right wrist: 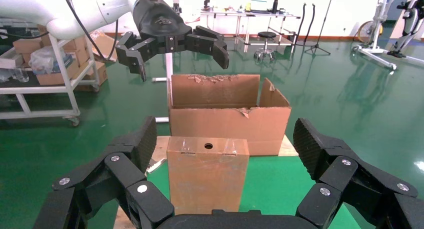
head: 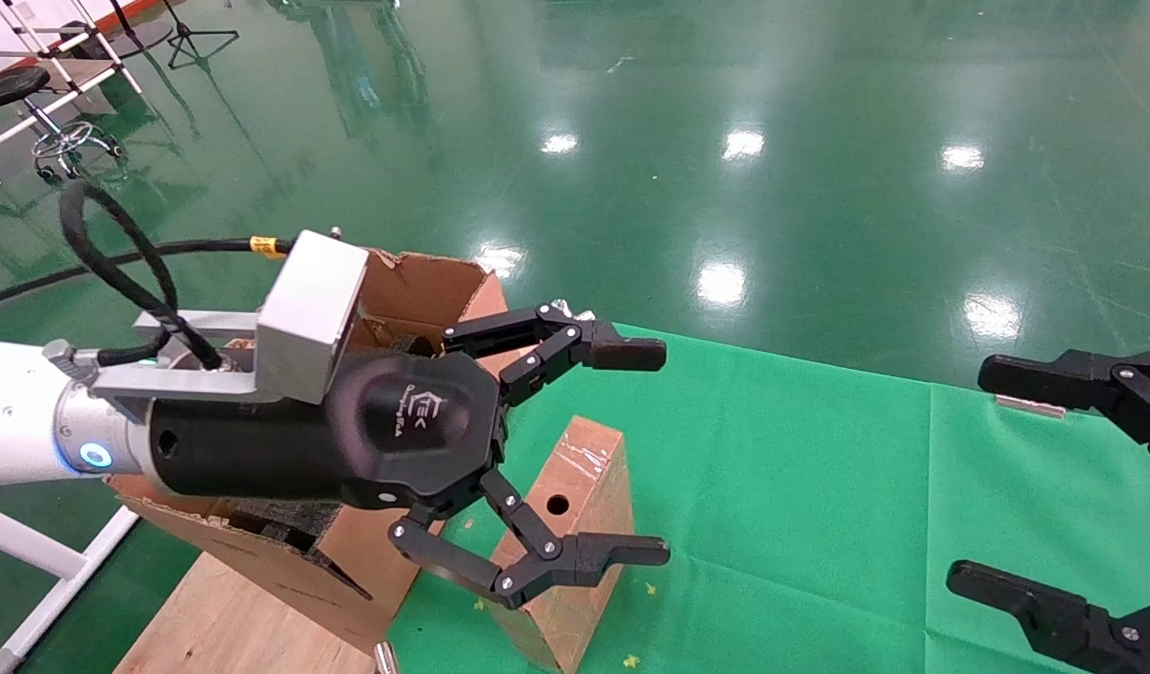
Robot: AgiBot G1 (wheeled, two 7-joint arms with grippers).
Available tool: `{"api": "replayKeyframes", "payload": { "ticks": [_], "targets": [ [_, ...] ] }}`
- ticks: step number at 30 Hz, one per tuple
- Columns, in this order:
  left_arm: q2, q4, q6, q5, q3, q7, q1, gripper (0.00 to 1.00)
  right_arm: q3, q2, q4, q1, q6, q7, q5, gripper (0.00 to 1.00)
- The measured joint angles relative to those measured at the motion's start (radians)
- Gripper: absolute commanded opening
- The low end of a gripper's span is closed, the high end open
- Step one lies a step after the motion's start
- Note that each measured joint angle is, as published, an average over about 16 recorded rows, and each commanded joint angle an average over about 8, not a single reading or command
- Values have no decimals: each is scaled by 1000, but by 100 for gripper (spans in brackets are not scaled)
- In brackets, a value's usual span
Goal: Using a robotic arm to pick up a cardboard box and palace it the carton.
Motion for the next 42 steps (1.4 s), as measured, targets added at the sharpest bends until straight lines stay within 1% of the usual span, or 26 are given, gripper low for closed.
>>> {"api": "replayKeyframes", "payload": {
  "ticks": [13, 14, 15, 21, 22, 23, 36, 42],
  "targets": [
    [0, 0, 0, 0, 0, 0, 0, 100, 0, 0, 0, 0, 0, 0, 0, 100],
    [0, 0, 0, 0, 0, 0, 0, 100, 0, 0, 0, 0, 0, 0, 0, 96],
    [0, 1, -1, 0, 0, 0, 0, 100, 0, 0, 0, 0, 0, 0, 0, 87],
    [-9, -7, -21, 34, 3, 2, -10, 100, 0, 0, 0, 0, 0, 0, 0, 12],
    [-11, -10, -27, 43, 5, 1, -12, 100, 0, 0, 0, 0, 0, 0, 0, 4],
    [-13, -13, -33, 53, 6, -1, -15, 100, 0, 0, 0, 0, 0, 0, 0, 0],
    [-37, -53, -106, 177, 29, -19, -56, 100, 0, 0, 0, 0, 0, 0, 0, 0],
    [-43, -62, -136, 273, 60, -76, -103, 100, 0, 0, 0, 0, 0, 0, 0, 0]
  ]
}}
